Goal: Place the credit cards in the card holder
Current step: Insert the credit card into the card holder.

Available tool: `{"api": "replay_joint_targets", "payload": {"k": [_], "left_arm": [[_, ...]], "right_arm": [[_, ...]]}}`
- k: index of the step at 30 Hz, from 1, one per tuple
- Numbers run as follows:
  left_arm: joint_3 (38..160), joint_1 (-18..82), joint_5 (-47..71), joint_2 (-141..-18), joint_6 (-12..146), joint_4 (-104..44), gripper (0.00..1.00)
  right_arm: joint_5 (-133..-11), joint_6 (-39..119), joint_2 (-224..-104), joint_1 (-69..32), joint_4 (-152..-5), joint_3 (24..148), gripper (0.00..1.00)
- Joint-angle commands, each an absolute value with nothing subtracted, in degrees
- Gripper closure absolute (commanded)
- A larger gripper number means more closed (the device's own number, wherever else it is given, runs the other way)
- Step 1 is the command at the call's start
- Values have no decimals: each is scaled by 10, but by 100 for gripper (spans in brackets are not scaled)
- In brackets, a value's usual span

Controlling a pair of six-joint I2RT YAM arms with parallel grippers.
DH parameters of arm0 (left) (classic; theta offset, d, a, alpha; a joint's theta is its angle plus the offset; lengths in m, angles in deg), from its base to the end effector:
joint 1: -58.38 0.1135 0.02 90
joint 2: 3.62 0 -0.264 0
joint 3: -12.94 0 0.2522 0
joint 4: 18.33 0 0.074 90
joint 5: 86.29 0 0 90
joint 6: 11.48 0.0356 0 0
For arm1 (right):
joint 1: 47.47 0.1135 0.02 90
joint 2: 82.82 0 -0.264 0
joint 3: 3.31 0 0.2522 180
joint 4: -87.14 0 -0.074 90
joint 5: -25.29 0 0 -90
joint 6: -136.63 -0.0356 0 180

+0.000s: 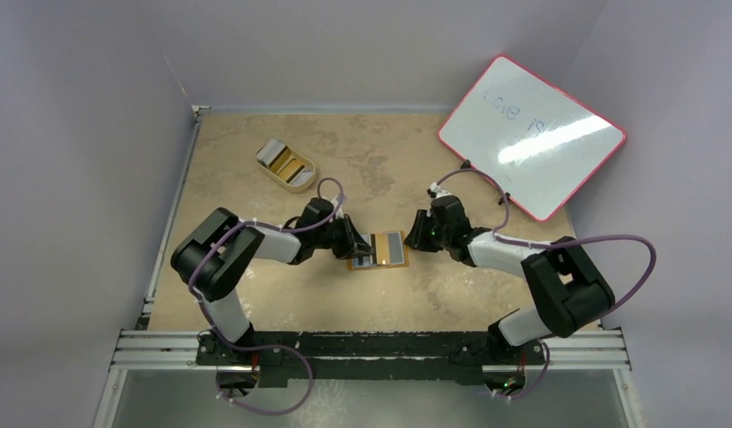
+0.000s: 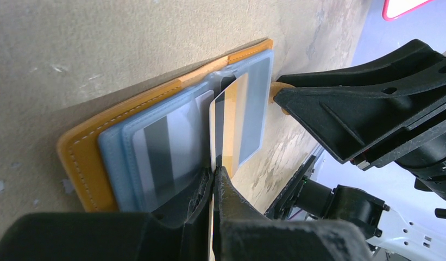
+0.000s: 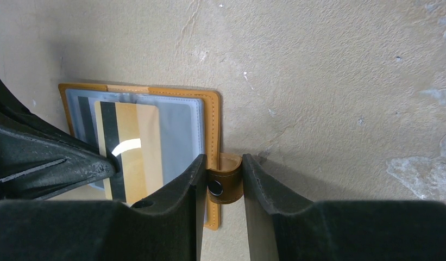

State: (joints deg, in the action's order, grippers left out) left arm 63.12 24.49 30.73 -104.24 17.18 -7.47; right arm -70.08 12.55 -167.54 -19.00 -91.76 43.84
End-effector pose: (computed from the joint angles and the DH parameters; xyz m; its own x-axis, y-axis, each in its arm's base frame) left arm 0.2489 -0.1867 0.1112 -0.9446 -0.3072 -0.1157 -0.0865 0.5728 -0.8151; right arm 0.2455 0.1369 0.1542 -0.7569 0.2242 -0.6139 -0.1385 0.8630 0.4859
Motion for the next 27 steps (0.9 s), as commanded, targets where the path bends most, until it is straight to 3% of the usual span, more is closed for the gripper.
{"api": "replay_joint_targets", "payload": {"k": [1,9,17,27], "left_arm": [[642,231,261,-1056,193,-95,100],[654,208,226,-1052,189,-96,100],[676,199,182,-1005,211,-151,80],[683,189,148,-971,229,-189,69]], "right_arm": [[-712,119,-1675,-188,-907,428,68],[-727,109,-1673,-188,-916,426,68],[-715,110,-1640,-188,-894,427,69],[-728,104,-1640,-188,-917,412,73]]}}
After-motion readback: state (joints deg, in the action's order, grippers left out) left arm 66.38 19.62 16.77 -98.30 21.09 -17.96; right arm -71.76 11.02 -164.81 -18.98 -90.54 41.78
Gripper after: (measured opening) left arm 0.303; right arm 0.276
